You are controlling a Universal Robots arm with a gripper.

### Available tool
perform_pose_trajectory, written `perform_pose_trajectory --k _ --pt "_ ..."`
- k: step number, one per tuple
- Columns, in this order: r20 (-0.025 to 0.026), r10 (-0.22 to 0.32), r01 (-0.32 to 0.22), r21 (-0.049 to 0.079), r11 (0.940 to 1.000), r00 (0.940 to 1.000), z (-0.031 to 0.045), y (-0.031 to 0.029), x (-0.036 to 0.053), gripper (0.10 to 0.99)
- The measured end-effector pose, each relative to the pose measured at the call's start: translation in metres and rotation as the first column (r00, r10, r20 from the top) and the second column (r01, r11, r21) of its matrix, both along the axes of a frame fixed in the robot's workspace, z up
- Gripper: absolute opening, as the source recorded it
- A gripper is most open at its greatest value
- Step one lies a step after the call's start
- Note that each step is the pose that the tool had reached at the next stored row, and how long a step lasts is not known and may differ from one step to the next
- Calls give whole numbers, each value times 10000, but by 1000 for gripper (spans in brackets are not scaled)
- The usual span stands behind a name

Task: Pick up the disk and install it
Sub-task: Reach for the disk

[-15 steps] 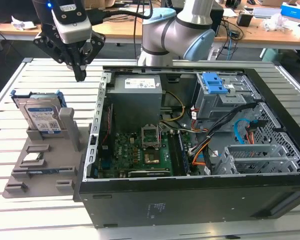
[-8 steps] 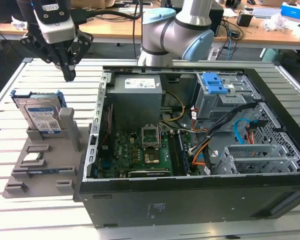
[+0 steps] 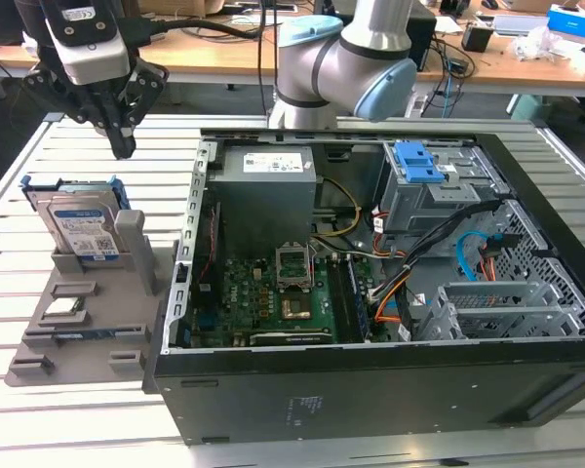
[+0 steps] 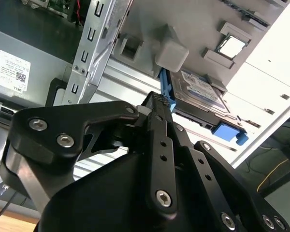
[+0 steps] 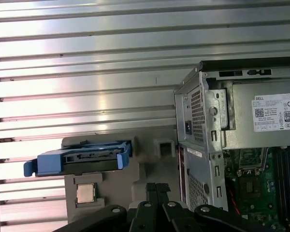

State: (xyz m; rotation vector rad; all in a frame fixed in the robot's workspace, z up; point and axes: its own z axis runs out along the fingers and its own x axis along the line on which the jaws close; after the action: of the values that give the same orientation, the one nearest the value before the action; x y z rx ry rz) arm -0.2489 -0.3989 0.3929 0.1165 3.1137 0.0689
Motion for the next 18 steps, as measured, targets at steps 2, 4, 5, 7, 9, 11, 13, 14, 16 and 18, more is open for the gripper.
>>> perform_pose_trajectory --k 2,4,5,7,9,11,13,14,16,18 --pt "0 -1 1 -1 10000 10000 0 0 -58 106" --pt "0 -1 1 0 10000 10000 -1 0 -106 106" --pt "0 0 0 -1 10000 10000 -1 0 -125 106" --pt "0 0 0 -1 10000 10000 -1 0 -165 106" --pt "0 0 0 0 10000 10000 -2 0 -208 106" --pt "0 -1 1 -1 10000 10000 -2 0 -256 106" --pt "0 0 0 0 10000 10000 -2 0 -306 106" --pt "0 -1 1 0 10000 10000 -3 0 -327 106" --pt "0 0 0 0 10000 10000 -3 0 -360 106" --pt "0 0 0 0 10000 10000 -4 0 -435 106"
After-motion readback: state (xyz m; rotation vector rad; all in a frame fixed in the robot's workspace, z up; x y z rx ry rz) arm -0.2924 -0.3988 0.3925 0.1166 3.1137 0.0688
